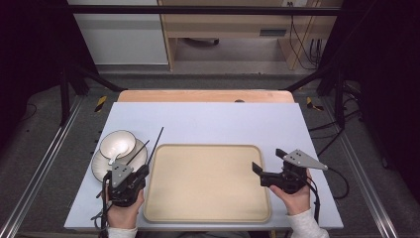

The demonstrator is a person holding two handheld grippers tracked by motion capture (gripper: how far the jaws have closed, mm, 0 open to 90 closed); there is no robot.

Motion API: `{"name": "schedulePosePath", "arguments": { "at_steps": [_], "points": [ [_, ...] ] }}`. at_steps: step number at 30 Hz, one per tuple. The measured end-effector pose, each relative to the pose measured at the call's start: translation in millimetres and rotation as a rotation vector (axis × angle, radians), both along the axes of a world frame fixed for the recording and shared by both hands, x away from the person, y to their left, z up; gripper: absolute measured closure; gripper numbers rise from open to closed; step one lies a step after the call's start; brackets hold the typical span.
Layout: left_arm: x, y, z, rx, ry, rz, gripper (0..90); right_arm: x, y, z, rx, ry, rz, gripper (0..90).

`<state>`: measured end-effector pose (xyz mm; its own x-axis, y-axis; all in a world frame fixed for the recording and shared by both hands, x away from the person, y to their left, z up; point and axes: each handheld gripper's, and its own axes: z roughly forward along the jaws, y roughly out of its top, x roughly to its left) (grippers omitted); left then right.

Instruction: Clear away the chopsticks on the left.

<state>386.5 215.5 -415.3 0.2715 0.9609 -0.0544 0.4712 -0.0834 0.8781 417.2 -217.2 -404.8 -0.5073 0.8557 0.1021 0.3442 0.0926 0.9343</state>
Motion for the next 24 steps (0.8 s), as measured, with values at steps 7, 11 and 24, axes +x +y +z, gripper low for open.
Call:
{"name": "schedulePosePath", "arguments": {
  "at_steps": [7, 11, 24],
  "points": [
    [-2.6, -5.5, -11.4, -0.057, 0.013, 0.043, 85.5, -0.2, 0.1, 0.6, 0.009, 0.008, 0.001, 3.5],
    [-6.1, -4.8, -20.2, -0.098, 0.014, 0.06, 85.5, 0.2, 0.7, 0.1, 0.008, 0.007, 0.007, 3.5],
    [-9.7, -16.8, -49.2, -0.092, 0.022, 0.1, 85.5, 2.4, 4.4, -2.6, -0.004, 0.014, 0.011, 3.5]
  ]
}}
